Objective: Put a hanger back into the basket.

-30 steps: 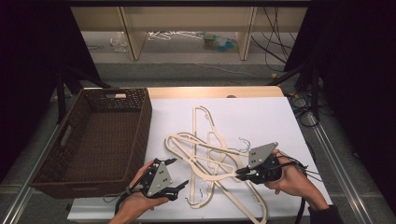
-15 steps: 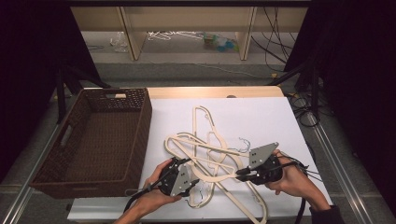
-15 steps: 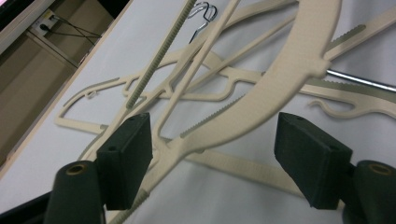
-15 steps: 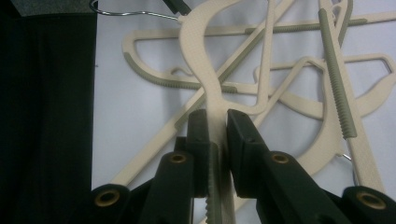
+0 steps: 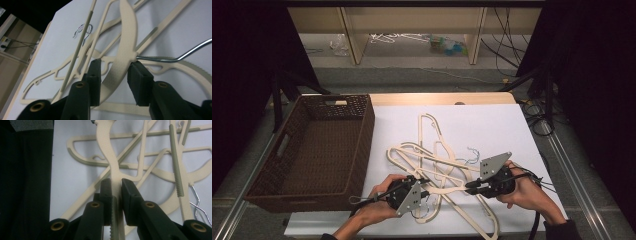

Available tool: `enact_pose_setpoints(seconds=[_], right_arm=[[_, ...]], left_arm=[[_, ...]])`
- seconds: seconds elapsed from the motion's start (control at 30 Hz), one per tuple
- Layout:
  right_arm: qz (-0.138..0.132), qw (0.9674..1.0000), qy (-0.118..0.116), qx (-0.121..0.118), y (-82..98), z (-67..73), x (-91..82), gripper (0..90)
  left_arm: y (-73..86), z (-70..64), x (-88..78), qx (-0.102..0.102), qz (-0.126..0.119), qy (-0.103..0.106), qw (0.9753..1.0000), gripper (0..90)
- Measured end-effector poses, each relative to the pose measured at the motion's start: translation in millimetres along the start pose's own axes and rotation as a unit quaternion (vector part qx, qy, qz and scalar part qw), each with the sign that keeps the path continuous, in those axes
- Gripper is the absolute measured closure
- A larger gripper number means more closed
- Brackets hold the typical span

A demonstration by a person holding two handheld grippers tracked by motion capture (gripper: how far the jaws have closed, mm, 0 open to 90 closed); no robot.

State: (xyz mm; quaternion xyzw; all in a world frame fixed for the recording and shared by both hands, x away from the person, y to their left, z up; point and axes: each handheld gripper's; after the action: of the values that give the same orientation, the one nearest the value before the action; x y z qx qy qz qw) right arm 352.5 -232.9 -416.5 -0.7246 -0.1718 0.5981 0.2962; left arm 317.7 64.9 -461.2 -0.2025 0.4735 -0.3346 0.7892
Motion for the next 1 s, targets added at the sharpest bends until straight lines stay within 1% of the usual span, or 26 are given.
enact_pose_setpoints(seconds=[0.03,0.07,0.1,0.13,0.2,0.23,0.3,0.33,0.43,0.47,0.5,0.53,0.6,0.67,0.7,0.73,0.77,0.8,0.83,0.87,0.9,0.93,0.97,1.0], right_arm=[[-0.001,1.0,0.0,-0.001,0.0,-0.1,-0.2,80.2],[-0.002,1.0,0.0,-0.003,0.2,-0.3,-0.4,80.3],[-0.002,1.0,0.0,-0.003,0.2,-0.3,-0.4,80.3],[-0.004,1.0,-0.001,-0.001,0.9,-0.3,-1.0,80.2],[-0.006,1.0,-0.004,-0.001,1.1,-0.4,-1.8,80.2],[-0.008,1.0,-0.004,-0.001,1.1,-0.3,-2.0,80.3],[-0.009,1.0,-0.003,-0.001,1.3,-0.8,-2.5,80.2],[-0.01,0.9999,-0.004,-0.001,1.7,-1.1,-3.0,80.1],[-0.012,0.9999,-0.003,-0.003,2.3,-1.5,-3.8,81.0],[-0.014,0.9999,-0.004,-0.003,2.4,-2.0,-4.2,81.3],[-0.018,0.9998,-0.002,-0.004,2.7,-2.9,-4.8,81.2],[-0.021,0.9998,-0.003,0.0,3.2,-3.0,-5.6,81.1],[-0.027,0.9996,-0.002,0.003,4.2,-4.7,-8.1,80.4],[-0.033,0.9994,0.003,0.013,5.2,-5.6,-10.1,78.6],[-0.036,0.9992,0.006,0.015,5.2,-6.1,-11.1,76.2],[-0.044,0.9987,0.015,0.021,4.7,-7.0,-12.9,70.6],[-0.055,0.9976,0.025,0.033,3.8,-7.9,-15.3,63.2],[-0.063,0.9963,0.035,0.046,2.9,-8.9,-17.6,59.5],[-0.074,0.9947,0.044,0.056,1.3,-10.6,-22.6,56.6],[-0.074,0.9947,0.044,0.056,1.3,-10.6,-22.6,56.6],[-0.08,0.9936,0.056,0.057,-0.3,-10.7,-26.9,52.3],[-0.095,0.9896,0.088,0.064,-4.1,-10.2,-34.9,43.9],[-0.095,0.9896,0.088,0.064,-4.1,-10.2,-34.9,43.9],[-0.109,0.9858,0.106,0.072,-6.6,-10.2,-40.2,42.6]], left_arm=[[-1.4,-0.2,-0.3,0.004,-0.002,0.002,1.0,67.6],[-3.1,1.4,-2.9,0.021,0.011,0.012,0.9996,68.6],[-3.1,1.4,-2.9,0.021,0.011,0.012,0.9996,69.6],[-5.2,0.8,-3.2,0.02,0.003,0.016,0.9997,70.4],[-7.2,1.5,-4.7,0.03,0.007,0.02,0.9993,71.6],[-8.6,1.9,-5.8,0.034,0.007,0.02,0.9992,72.5],[-11.3,2.5,-8.2,0.036,-0.003,0.018,0.9992,74.8],[-13.4,3.9,-10.8,0.044,-0.003,0.016,0.9989,76.1],[-20.6,7.9,-18.2,0.058,-0.016,-0.002,0.9982,81.6],[-22.7,9.4,-20.4,0.062,-0.017,0.001,0.9979,82.7],[-24.1,9.6,-21.4,0.066,-0.014,0.004,0.9977,83.6],[-25.9,9.1,-22.0,0.072,-0.012,0.0,0.9973,84.3],[-27.3,8.5,-21.8,0.072,-0.015,0.002,0.9973,84.9],[-28.0,8.5,-21.8,0.074,-0.016,-0.001,0.9972,85.4],[-30.0,9.3,-23.3,0.07,-0.017,-0.001,0.9974,85.5],[-31.0,10.4,-24.5,0.069,-0.018,-0.004,0.9974,85.6],[-31.8,10.9,-25.5,0.066,-0.019,-0.003,0.9976,85.6],[-33.6,13.4,-29.4,0.071,-0.007,0.001,0.9975,85.7],[-34.3,13.4,-29.6,0.052,-0.021,-0.004,0.9984,85.7],[-34.3,13.4,-29.6,0.052,-0.021,-0.004,0.9984,85.7],[-35.5,15.1,-32.1,0.047,-0.019,-0.005,0.9987,85.7],[-37.2,18.0,-36.0,0.035,-0.019,-0.008,0.9992,85.7],[-37.2,18.0,-36.0,0.035,-0.019,-0.008,0.9992,85.7],[-38.1,20.2,-38.5,0.03,-0.019,-0.011,0.9993,85.7]])
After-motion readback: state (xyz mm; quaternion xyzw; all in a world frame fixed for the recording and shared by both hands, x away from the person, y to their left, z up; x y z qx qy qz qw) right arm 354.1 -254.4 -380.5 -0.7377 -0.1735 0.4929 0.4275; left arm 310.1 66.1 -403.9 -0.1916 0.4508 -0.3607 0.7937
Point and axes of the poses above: each handheld gripper's, and its own axes: x roughly forward along the jaws, y roughly out of its underside, z roughly to its left, and after that the axes turned 7 degrees about y, right-handed
